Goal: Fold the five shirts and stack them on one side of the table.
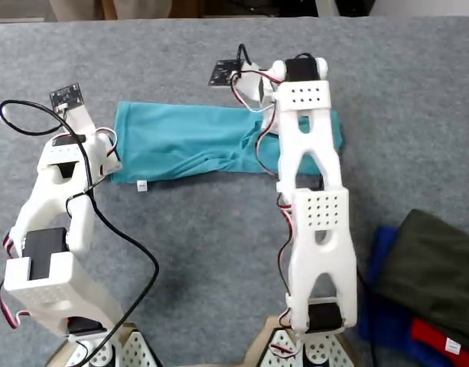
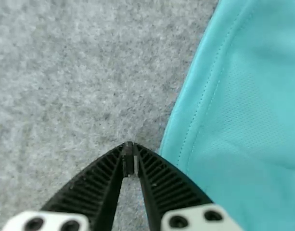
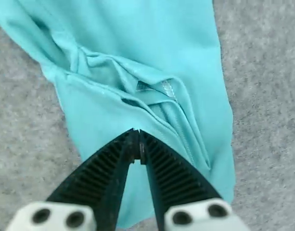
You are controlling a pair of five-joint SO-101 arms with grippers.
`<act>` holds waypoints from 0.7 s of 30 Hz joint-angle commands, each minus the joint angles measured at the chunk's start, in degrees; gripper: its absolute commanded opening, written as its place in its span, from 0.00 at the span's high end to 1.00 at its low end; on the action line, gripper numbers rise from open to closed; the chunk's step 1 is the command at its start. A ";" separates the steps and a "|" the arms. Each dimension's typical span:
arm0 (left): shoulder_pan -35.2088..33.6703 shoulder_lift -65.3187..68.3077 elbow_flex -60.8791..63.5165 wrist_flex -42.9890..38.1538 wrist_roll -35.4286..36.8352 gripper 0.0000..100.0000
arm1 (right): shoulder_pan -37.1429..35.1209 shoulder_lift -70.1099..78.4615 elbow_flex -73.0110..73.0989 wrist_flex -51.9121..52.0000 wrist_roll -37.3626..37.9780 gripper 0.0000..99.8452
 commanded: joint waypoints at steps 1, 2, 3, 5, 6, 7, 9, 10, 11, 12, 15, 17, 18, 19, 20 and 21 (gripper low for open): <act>-0.09 -0.40 -1.93 0.09 -0.44 0.98 | -1.45 -0.22 -3.12 -0.35 -2.02 0.99; -0.09 -0.40 -1.93 0.09 -0.44 0.98 | -1.89 1.01 -3.21 -0.97 -2.20 0.99; -0.09 -0.40 -1.93 0.09 -0.44 0.98 | -2.15 2.24 -3.30 -1.85 -2.20 0.99; -0.09 -0.40 -1.93 0.09 -0.44 0.98 | -3.03 4.97 -3.30 -4.75 -2.20 0.99; -0.09 -0.40 -1.93 0.09 -0.44 0.98 | -3.47 6.37 -3.30 -6.59 -2.29 0.99; -0.09 -0.40 -1.93 0.09 -0.44 0.98 | -3.91 7.78 -3.30 -8.44 -2.64 0.99; -0.09 -0.40 -1.93 0.09 -0.44 0.98 | -4.88 10.33 -3.30 -12.31 -3.34 0.99; -0.09 -0.40 -1.93 0.09 -0.44 0.98 | -5.14 11.38 -3.30 -13.89 -3.34 0.99; -0.09 -0.40 -1.93 0.09 -0.44 0.98 | -5.32 12.26 -3.30 -15.30 -3.34 0.99; -0.09 -0.40 -1.93 0.09 -0.44 0.98 | -5.58 12.88 -3.47 -16.00 -3.43 0.99; -0.09 -0.40 -1.93 0.09 -0.44 0.98 | -5.58 12.35 -6.90 -13.63 -5.36 0.99; -0.09 -0.40 -1.93 0.09 -0.44 0.98 | -5.41 11.12 -12.09 -9.76 -6.33 0.99; -0.09 -0.40 -1.93 0.09 -0.44 0.98 | -5.41 10.51 -14.81 -7.47 -6.33 0.99; -0.09 -0.40 -1.93 0.09 -0.44 0.98 | -5.41 9.98 -17.63 -5.27 -6.33 0.99; -0.09 -0.40 -1.93 0.00 -0.44 0.98 | -5.49 9.54 -20.53 -2.81 -6.33 0.99; -0.09 -0.40 -2.02 0.00 -0.44 0.98 | -5.49 9.19 -23.43 -0.35 -6.33 0.99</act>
